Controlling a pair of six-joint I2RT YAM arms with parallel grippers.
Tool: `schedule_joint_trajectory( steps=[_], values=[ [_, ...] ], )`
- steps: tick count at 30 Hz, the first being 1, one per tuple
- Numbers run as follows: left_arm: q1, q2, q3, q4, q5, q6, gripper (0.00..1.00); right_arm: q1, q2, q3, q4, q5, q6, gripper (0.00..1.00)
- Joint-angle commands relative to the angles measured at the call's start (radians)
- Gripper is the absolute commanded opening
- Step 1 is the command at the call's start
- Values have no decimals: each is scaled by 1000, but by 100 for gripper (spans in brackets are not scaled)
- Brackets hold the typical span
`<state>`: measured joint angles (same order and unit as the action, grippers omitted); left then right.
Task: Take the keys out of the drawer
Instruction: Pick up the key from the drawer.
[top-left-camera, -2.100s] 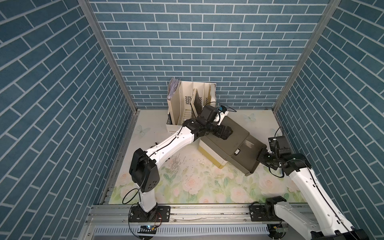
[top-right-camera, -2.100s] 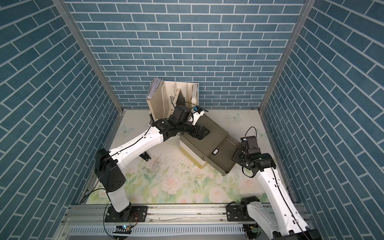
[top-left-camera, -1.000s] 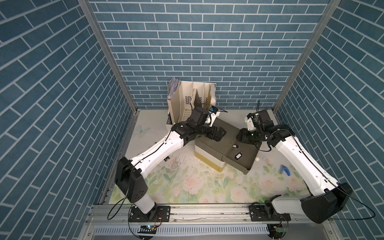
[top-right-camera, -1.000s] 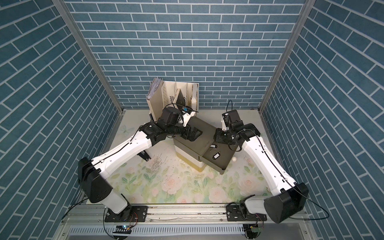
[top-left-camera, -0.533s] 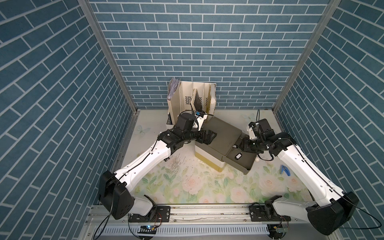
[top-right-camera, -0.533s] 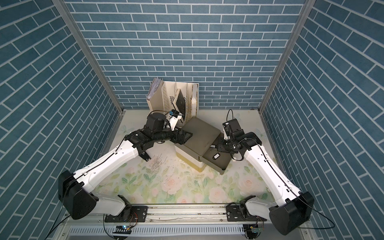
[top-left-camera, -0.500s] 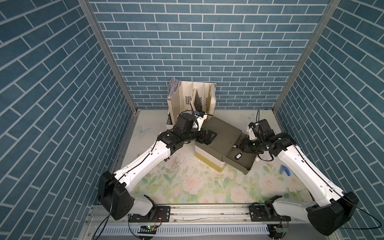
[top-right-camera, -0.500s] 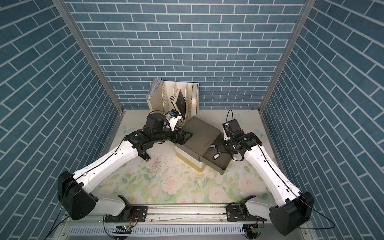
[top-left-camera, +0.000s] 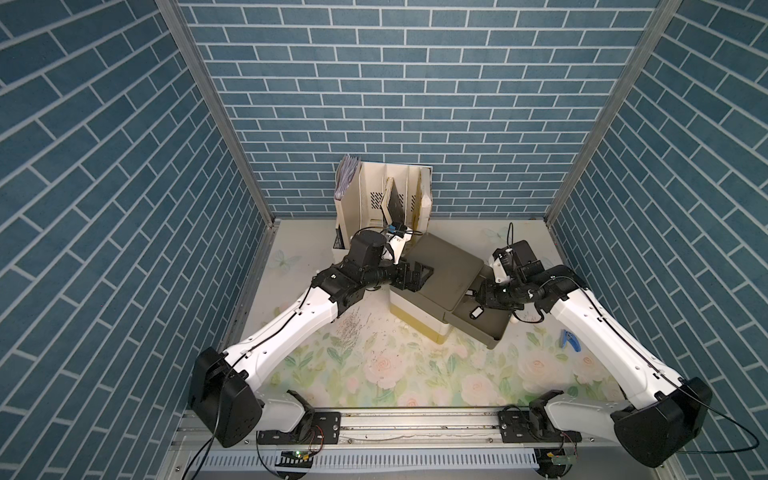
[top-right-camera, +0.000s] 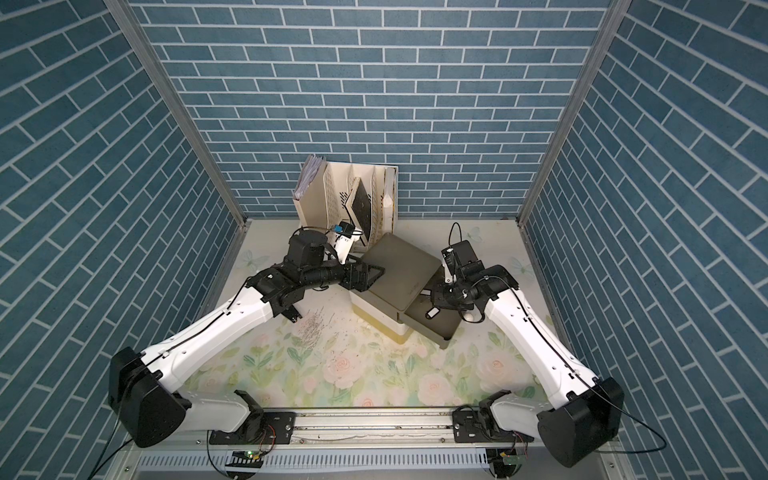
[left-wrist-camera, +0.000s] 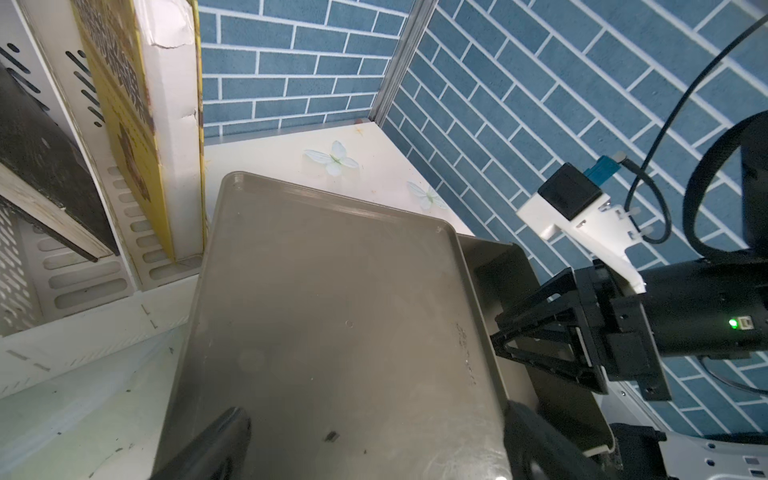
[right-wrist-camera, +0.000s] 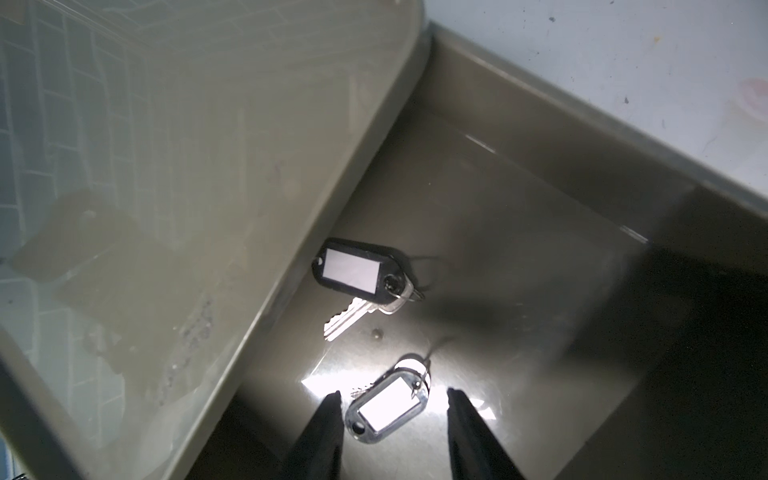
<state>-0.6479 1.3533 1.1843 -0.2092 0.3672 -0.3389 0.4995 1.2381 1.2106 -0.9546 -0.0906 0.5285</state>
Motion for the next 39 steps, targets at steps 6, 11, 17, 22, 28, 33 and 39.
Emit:
schedule_joint_trajectory(
  steps=[6,11,17,22,28,33,39],
  values=[
    [5,-67,-57,44,-6,-41,100,23,-14,-36,-27,9,41,40],
    [5,-33,-25,42,5,-34,100,34,-5,-36,-32,51,42,39],
    [4,-22,-15,39,19,-27,100,35,7,-40,-48,100,39,36],
    [4,-27,-30,37,25,-27,100,34,15,-52,-36,101,39,35],
    [5,-21,-26,32,21,-22,100,35,35,-59,-3,87,38,34],
    [7,-19,-22,25,21,-19,100,36,46,-49,1,92,36,26],
    [8,-22,-28,20,19,-18,100,36,43,-41,17,91,35,2]
  ],
)
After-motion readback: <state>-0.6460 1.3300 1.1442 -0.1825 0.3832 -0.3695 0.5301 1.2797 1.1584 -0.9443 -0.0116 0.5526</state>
